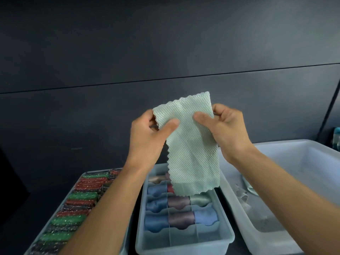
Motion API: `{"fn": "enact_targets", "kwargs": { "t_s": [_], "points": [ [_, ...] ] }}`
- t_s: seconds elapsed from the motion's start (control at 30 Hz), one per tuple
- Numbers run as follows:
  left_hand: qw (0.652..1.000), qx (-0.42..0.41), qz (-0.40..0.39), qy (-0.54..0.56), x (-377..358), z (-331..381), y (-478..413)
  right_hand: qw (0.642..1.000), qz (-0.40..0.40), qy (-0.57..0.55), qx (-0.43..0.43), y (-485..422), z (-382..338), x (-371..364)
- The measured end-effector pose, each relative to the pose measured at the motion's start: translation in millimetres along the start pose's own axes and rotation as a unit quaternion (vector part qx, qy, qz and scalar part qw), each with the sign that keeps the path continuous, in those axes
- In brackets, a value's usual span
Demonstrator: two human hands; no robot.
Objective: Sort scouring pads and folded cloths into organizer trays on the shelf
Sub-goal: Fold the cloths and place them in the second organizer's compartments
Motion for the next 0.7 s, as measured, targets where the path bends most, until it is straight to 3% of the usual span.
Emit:
{"fn": "enact_targets", "kwargs": {
  "t_s": [0.2, 0.43, 0.57, 0.7],
  "points": [
    [0.992, -0.062, 0.065, -0.088, 2.6, 7.8, -1.4, 0.978, 0.048, 0.171, 0.106, 5.7, -6.5, -12.7],
    [0.996, -0.058, -0.004, -0.067, -14.7, 7.5, 7.5, 0.975, 0.008, 0.167, 0.147, 14.0, -16.1, -28.7],
    [0.996, -0.027, -0.07, -0.05, -16.3, 1.0, 7.4, 0.987, -0.046, 0.091, 0.126, 12.7, -17.4, -28.3],
    [0.997, -0.03, -0.077, 0.014, -11.9, 0.6, 12.6, 0.988, -0.022, 0.11, 0.104, -3.1, -10.1, -25.1]
  ]
}}
Point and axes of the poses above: each hand's wrist, its own y-axis away from the middle knuckle, its own x-axis out of the back of the hand, z = x × y, the point moved 4 cm from there along -y, towards the middle knuckle, and after that the axes turned 8 degrees about y, right-handed, at the moved point
